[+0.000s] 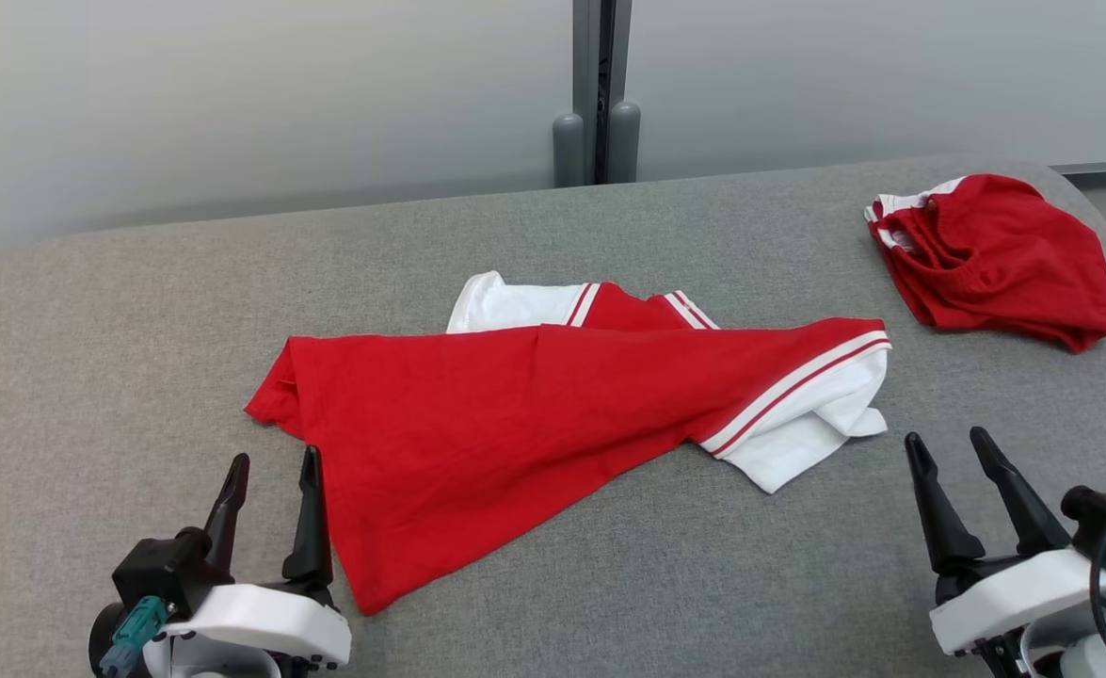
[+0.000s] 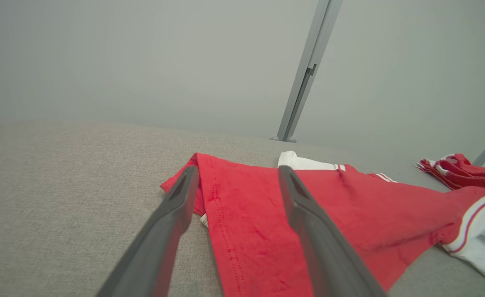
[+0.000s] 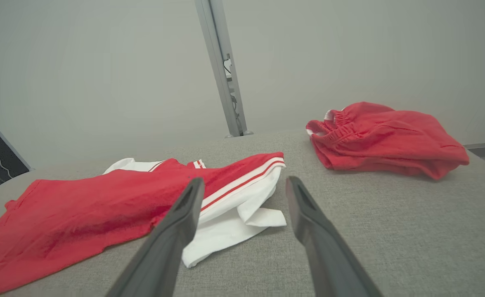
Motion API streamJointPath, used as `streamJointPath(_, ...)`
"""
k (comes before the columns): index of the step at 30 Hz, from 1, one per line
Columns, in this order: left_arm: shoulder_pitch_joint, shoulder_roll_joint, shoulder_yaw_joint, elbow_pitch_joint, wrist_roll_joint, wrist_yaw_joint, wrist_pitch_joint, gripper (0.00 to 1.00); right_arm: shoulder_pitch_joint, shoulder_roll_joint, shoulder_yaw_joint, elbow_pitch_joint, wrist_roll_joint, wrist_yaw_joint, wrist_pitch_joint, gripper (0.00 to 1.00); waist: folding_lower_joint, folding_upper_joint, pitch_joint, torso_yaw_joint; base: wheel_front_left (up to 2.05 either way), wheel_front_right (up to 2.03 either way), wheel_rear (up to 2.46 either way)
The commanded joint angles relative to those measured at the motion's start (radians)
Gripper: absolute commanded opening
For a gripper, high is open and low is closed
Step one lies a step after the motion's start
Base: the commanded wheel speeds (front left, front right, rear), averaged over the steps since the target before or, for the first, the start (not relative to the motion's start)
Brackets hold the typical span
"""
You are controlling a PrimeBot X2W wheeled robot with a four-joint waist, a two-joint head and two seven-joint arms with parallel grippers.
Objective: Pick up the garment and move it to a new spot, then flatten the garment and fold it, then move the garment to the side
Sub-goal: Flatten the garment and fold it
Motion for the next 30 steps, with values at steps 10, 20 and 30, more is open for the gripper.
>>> streamJointPath(10, -0.052, -0.002, -0.009, 0.016, -0.001, -0.012, -0.002, 1.00, -0.150, -0.090, 0.125, 0.191, 0.049, 0.001, 0.134, 1.00, 0.0000, -0.0001, 0.039, 0.030, 0.00, 0.00, 0.00)
streamJointPath(20, -0.078, -0.004, -0.014, 0.022, 0.004, -0.018, -0.002, 1.00, -0.281, -0.184, 0.291, 0.339, 0.077, 0.000, 0.151, 1.00, 0.0000, -0.0001, 0.067, 0.076, 0.00, 0.00, 0.00)
streamJointPath(30, -0.105, -0.011, -0.019, 0.021, 0.007, -0.020, -0.002, 1.00, -0.404, -0.243, 0.492, 0.470, 0.126, 0.001, 0.111, 1.00, 0.0000, -0.0001, 0.101, 0.122, 0.00, 0.00, 0.00)
